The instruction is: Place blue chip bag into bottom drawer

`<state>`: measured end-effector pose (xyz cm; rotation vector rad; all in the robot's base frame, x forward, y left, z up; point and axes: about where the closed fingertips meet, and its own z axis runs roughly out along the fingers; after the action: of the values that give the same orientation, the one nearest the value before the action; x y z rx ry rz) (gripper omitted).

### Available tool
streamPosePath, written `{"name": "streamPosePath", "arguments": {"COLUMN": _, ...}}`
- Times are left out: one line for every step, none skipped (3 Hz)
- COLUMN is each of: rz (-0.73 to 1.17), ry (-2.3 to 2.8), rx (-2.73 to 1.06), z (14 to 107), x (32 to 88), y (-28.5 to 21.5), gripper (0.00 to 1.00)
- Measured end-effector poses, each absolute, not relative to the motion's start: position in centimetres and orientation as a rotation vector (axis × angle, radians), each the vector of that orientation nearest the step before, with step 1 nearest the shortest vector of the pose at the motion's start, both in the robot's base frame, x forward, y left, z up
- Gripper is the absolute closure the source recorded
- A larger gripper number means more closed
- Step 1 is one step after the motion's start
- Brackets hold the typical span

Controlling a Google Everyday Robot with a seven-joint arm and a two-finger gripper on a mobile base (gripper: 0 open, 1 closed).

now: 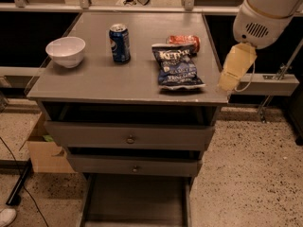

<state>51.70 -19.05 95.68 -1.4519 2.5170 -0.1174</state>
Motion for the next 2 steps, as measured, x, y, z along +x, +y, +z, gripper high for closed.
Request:
{"name": "streamPosePath", "arguments": {"rz": -0.171, "ry": 2.568, "rx": -1.378, "z": 94.86, "x": 53.13, "y": -19.28, "gripper": 0.00}}
{"name": "streamPosePath", "arguments": {"rz": -0.171, "ry": 2.563, "rx": -1.368, "z": 94.83, "x": 53.42, "y": -19.10, "gripper": 0.00}}
